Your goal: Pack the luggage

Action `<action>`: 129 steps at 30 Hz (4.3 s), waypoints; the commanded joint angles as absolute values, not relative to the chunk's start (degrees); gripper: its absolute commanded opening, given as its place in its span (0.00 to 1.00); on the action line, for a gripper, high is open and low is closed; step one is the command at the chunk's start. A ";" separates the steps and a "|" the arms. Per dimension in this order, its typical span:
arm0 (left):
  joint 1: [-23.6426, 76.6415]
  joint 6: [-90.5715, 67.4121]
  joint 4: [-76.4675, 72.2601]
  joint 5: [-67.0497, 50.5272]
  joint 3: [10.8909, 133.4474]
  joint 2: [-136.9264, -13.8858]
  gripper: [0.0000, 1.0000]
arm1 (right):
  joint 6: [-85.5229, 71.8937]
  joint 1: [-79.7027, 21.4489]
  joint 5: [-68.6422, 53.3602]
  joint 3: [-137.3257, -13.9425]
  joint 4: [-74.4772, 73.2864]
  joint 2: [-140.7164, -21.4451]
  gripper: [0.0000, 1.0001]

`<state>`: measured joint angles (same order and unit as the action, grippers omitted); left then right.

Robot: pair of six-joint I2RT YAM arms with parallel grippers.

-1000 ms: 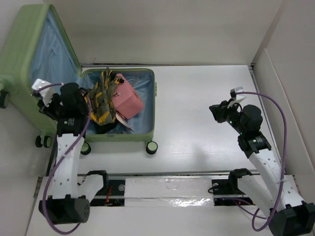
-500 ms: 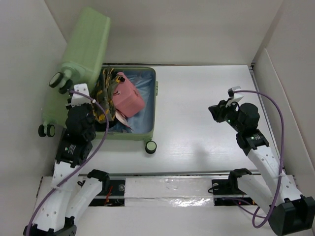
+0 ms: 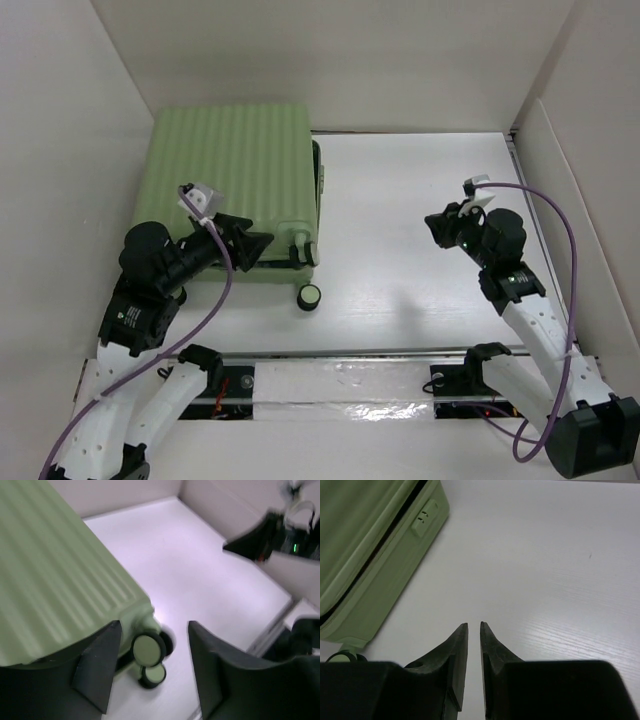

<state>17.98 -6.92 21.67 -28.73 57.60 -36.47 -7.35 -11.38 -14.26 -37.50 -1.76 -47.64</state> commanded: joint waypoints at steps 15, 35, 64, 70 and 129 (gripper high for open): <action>-9.38 -23.81 16.00 6.17 92.72 -78.81 0.13 | -4.57 -21.96 -6.16 -40.34 1.93 -52.73 0.00; -23.64 -22.06 19.60 9.86 93.69 -102.48 0.12 | -4.22 -25.84 -1.85 -41.13 1.49 -52.29 0.01; -0.09 -43.77 -10.29 -3.43 32.45 -65.23 0.00 | -5.54 -15.39 5.01 -53.06 -2.63 -72.38 0.06; 1.32 -41.66 -9.41 -4.74 23.23 -53.10 0.00 | -2.56 -13.44 -5.96 -69.30 -3.95 -88.21 0.08; 49.25 -31.82 -19.51 39.41 45.41 -42.69 0.05 | -13.10 -9.15 -1.13 -34.28 8.35 -52.38 0.03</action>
